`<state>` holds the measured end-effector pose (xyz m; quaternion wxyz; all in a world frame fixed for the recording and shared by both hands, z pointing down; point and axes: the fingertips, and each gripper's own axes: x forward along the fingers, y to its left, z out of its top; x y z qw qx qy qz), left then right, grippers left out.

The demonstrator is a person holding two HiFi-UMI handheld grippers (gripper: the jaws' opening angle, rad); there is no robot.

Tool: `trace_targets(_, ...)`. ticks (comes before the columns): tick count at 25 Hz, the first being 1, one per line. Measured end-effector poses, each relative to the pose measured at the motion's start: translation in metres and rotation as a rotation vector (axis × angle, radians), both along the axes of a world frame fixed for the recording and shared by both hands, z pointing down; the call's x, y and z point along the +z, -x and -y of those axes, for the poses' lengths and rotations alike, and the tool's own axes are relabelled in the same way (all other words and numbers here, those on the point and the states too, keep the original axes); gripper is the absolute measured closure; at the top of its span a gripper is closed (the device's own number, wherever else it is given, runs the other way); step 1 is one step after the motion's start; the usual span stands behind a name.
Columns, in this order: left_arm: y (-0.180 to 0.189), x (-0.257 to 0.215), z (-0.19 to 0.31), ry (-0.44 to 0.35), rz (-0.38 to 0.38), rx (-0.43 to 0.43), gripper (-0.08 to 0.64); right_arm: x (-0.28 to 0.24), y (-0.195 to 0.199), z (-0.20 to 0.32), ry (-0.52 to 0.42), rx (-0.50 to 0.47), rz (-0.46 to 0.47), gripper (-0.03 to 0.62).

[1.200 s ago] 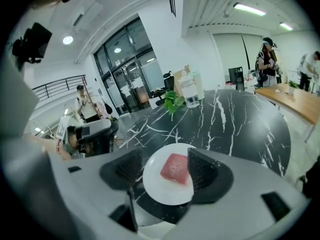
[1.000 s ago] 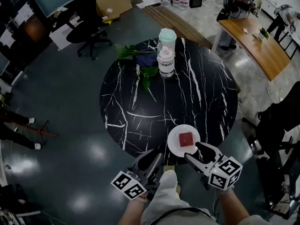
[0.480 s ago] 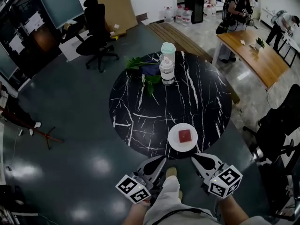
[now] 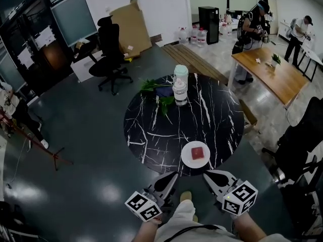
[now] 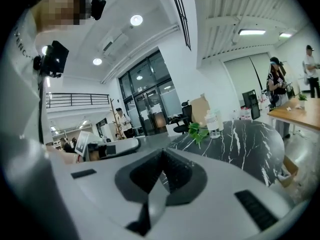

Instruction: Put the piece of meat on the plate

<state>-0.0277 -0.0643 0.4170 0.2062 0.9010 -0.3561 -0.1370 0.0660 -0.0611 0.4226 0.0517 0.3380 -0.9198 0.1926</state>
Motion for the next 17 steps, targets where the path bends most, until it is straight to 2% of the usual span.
trace_targets(6, 0.0, -0.015, 0.0, -0.035, 0.002, 0.001, 0.551, -0.015, 0.0, -0.002, -0.037, 0.002, 0.008, 0.581)
trace_targets(17, 0.0, -0.01, -0.009, -0.019, 0.015, 0.005, 0.551, -0.016, -0.001, -0.006, -0.026, 0.009, 0.021, 0.581)
